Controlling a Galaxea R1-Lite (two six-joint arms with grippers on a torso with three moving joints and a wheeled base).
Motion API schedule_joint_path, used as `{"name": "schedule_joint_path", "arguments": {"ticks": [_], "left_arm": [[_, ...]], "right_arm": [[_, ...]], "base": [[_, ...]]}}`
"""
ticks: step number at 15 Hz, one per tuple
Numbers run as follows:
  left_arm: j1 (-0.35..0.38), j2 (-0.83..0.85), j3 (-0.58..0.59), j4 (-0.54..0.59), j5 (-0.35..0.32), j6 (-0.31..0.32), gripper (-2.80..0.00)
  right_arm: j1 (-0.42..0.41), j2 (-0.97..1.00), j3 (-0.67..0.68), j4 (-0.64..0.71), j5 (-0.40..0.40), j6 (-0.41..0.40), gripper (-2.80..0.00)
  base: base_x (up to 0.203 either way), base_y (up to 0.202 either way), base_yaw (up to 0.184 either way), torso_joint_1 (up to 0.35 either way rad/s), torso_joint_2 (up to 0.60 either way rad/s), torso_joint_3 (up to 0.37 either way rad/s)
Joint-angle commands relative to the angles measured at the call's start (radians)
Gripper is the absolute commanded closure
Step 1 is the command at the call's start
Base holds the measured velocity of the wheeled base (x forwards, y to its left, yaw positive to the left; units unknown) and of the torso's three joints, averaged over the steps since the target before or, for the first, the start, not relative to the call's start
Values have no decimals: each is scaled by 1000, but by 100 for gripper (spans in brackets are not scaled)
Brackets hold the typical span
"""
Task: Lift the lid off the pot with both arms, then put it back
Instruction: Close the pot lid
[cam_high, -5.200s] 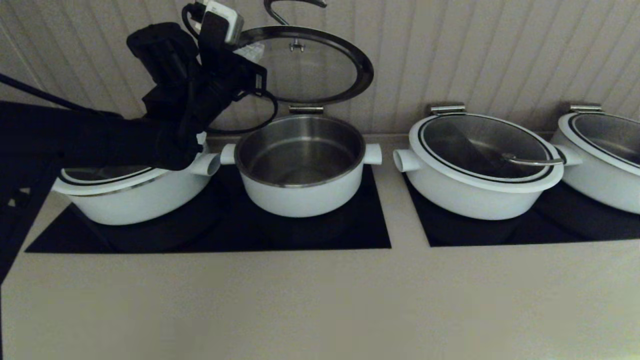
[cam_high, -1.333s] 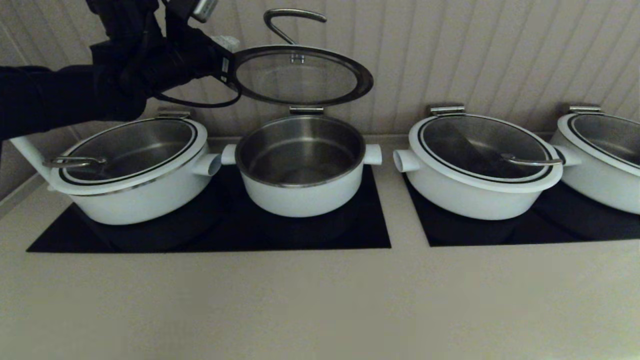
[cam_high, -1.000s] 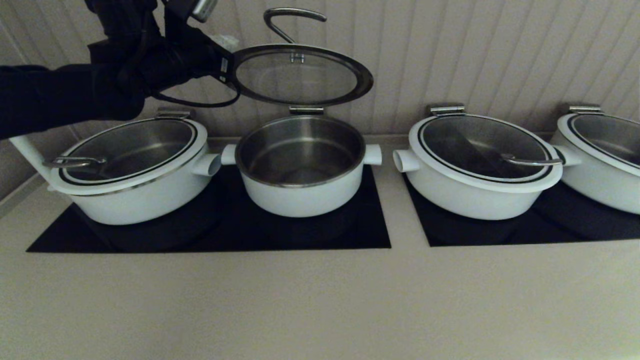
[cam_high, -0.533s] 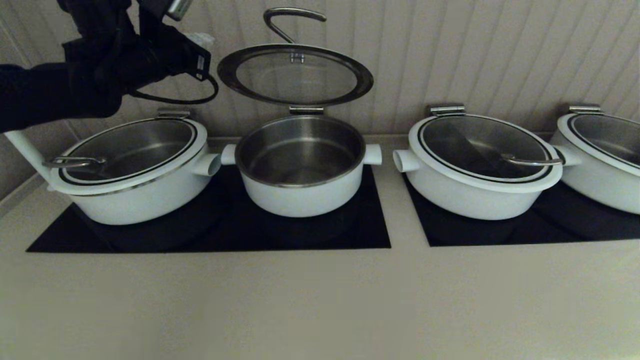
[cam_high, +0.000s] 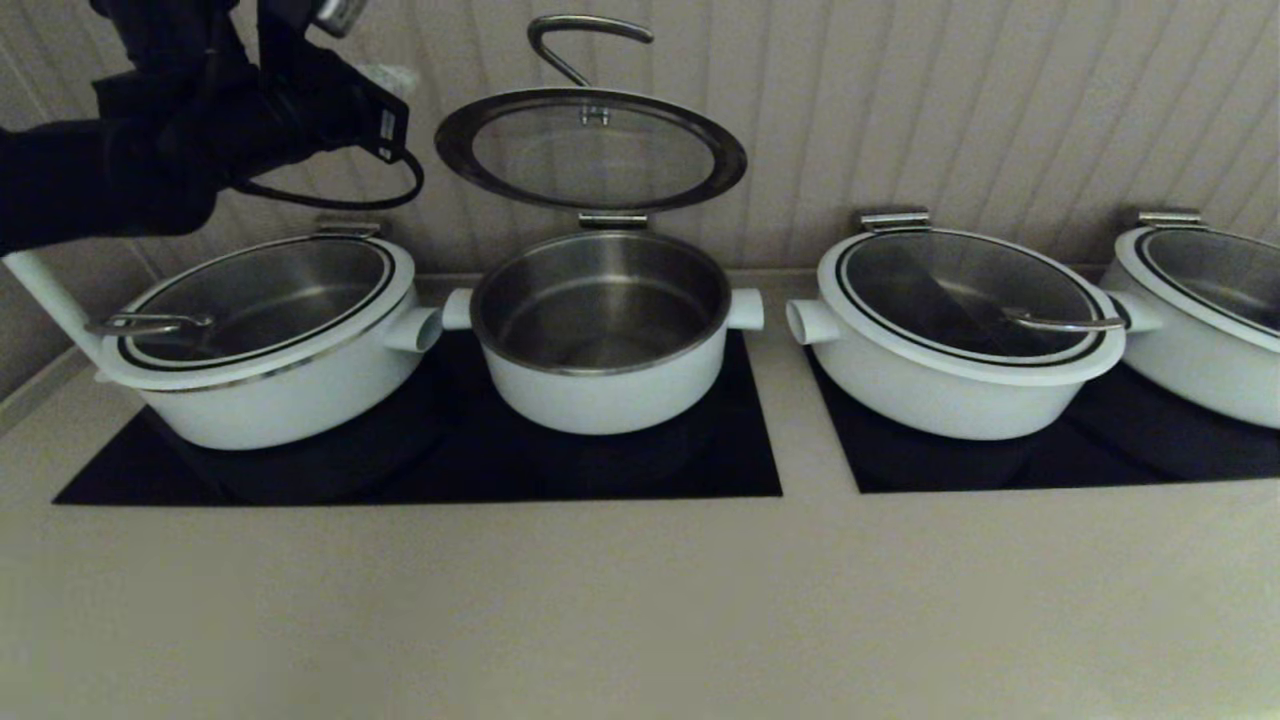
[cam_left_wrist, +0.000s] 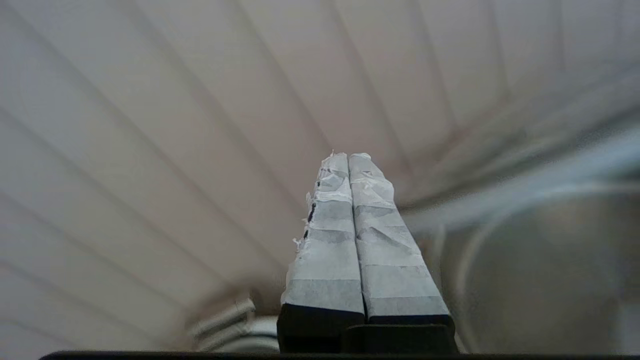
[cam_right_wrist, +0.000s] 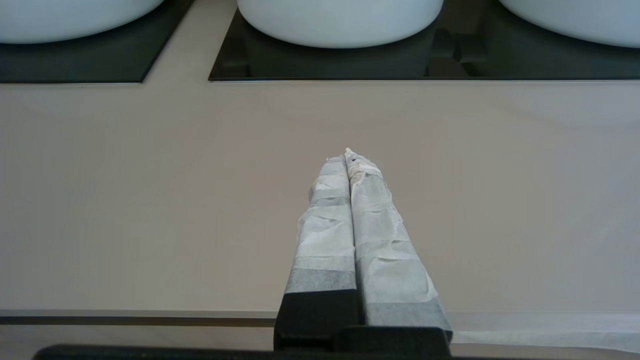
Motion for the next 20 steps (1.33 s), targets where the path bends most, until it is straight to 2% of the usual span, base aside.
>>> {"name": "schedule_joint_path", "arguments": {"ticks": [1,4,6,9,20], "left_arm": [[-2,-68,107,-7,-8,5,0],[-5,-128,230,-12,-24,11,0],[-20,-136,257,-18,-23,9,0],[-43,-116,268,-117,-19,8,0],[-48,-41,151,-128,-17,10,0]], "right_arm": [[0,0,0,0,0,0,0],[0,0,0,0,0,0,0],[0,0,0,0,0,0,0],[0,0,0,0,0,0,0],[0,0,0,0,0,0,0]], "base": [[0,0,0,0,0,0],[0,0,0,0,0,0],[0,0,0,0,0,0],[0,0,0,0,0,0],[0,0,0,0,0,0]]}}
